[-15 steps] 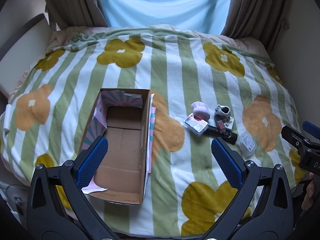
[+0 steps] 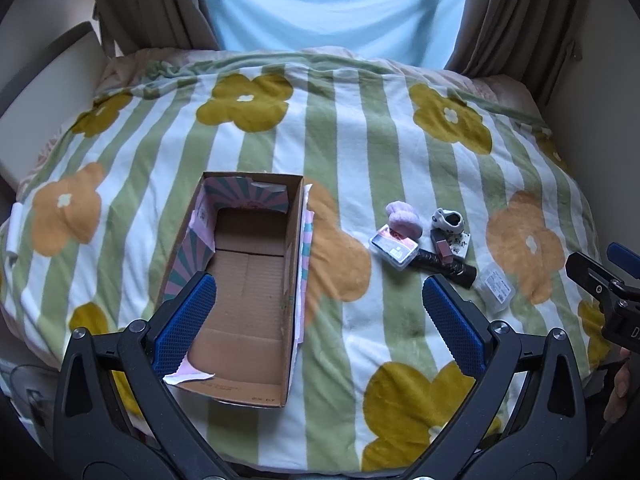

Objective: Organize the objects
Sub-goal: 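Move both tools toward the pink hair tie and white sock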

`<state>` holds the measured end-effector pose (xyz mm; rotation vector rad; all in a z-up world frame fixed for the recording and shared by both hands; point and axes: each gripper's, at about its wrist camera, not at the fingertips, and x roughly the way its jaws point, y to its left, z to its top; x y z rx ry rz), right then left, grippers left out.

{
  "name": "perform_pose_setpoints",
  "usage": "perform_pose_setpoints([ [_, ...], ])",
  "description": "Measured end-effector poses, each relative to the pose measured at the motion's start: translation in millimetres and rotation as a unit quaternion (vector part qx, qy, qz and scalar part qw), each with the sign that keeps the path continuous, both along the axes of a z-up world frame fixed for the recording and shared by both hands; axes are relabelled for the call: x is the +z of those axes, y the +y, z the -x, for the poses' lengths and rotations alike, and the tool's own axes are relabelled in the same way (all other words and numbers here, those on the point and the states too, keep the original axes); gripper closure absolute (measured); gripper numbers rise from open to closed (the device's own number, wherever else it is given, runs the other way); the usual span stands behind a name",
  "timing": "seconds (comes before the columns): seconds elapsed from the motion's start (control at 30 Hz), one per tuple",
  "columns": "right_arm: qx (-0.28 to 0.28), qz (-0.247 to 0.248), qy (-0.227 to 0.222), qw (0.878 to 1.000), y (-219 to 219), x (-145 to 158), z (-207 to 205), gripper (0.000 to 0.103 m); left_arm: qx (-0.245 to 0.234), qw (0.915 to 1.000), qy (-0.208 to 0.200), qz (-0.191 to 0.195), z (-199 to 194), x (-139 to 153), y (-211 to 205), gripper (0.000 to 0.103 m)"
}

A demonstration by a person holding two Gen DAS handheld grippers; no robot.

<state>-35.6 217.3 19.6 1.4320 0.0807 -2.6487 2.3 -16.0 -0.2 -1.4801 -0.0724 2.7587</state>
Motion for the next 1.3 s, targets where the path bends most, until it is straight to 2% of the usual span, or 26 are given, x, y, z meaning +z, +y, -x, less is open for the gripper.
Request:
perform_pose_setpoints([
  [0.3, -0.002, 0.001, 0.001, 1.0, -1, -1, -1, 0.001, -0.001, 1.0, -0.002, -0.008, 0, -3, -1, 0.001],
  [0.73, -0.002, 0.001, -0.001, 1.0, -4, -1, 1, 0.001, -0.009, 0.9998, 0.009, 0.014, 6, 2, 7, 0.001],
  [1.3, 0.002, 0.001, 0.0, 1.0, -6, -1, 4, 0.001, -0.024, 0.9997, 0.0, 0.0, 9, -1, 11, 0.001],
])
